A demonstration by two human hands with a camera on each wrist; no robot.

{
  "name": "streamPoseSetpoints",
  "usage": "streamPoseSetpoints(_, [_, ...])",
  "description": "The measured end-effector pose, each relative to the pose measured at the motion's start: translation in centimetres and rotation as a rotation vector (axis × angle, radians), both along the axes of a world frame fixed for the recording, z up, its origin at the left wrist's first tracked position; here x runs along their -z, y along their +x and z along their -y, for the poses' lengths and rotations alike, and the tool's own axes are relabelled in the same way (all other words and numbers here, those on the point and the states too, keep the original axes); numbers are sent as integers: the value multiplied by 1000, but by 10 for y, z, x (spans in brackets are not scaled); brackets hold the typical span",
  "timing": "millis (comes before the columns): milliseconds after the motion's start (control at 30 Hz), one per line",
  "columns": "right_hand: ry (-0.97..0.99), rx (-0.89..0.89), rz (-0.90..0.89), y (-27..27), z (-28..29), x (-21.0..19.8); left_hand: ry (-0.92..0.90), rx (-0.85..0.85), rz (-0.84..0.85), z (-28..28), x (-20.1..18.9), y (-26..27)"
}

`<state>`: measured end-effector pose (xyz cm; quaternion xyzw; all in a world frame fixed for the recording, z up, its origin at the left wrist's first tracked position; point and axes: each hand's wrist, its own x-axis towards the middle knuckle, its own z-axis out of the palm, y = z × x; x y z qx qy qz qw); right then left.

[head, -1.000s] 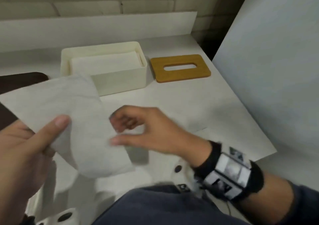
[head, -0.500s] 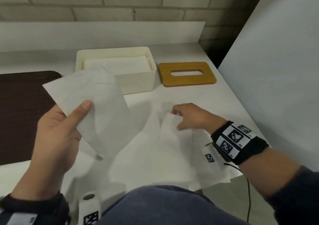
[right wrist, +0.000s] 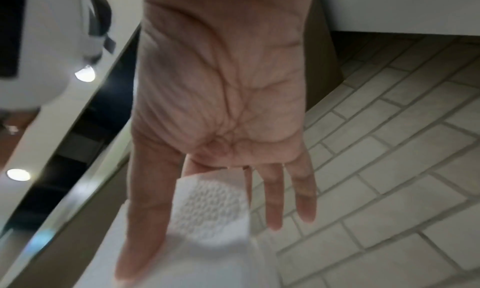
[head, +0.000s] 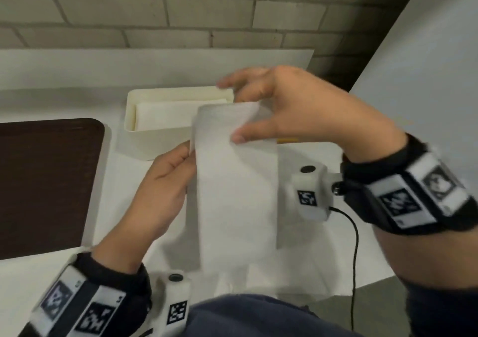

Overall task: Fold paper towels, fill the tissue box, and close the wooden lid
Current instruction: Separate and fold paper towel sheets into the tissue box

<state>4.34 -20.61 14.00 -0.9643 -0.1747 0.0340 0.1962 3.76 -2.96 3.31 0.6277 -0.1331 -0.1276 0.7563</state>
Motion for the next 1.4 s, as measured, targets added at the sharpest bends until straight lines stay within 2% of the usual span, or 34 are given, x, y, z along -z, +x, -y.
streamPoseSetpoints(167, [81, 63, 32, 18, -14, 13, -89, 17, -37, -2, -5, 0])
streamPoseSetpoints(300, [171, 51, 49, 22, -22, 15, -48, -131, 2, -3, -5, 2])
streamPoseSetpoints(367, [300, 95, 71, 22, -22, 22, -50, -205, 1, -8, -3, 5])
streamPoseSetpoints(467, [544, 298, 89, 20, -19, 52, -97, -351, -31, -26, 0, 11])
streamPoseSetpoints(533, [416, 390, -32, 16, -19, 84, -84, -466, -13, -41, 2, 15])
streamPoseSetpoints(600, [164, 344, -295, 8, -27, 117, -82, -526, -15, -50, 3, 17])
streamPoseSetpoints(667, [-32, 247, -447, -2, -41, 143, -73, -548, -14, -54, 3, 18])
streamPoseSetpoints(800, [-177, 205, -498, -9, -70, 171, -71, -542, -15, -53, 3, 17])
streamPoseSetpoints(900, [-156, 241, -549, -6, -75, 180, -83, -534, -33, -52, 4, 18])
streamPoseSetpoints(1033, [24, 216, -582, -3, -61, 175, -110, -552, -57, -59, 9, 20])
streamPoseSetpoints(1100, [151, 215, -546, -5, -50, 158, -115, -579, -48, -64, 12, 21])
streamPoseSetpoints(1200, [308, 206, -432, -8, -28, 112, -163, -667, -75, -72, 14, 23])
streamPoseSetpoints(1333, [1003, 56, -357, -20, -8, 31, -158, -683, -115, -70, 10, 27])
streamPoseSetpoints(1400, [1189, -22, -295, -18, -4, 14, -155, -583, -168, -58, 7, 27])
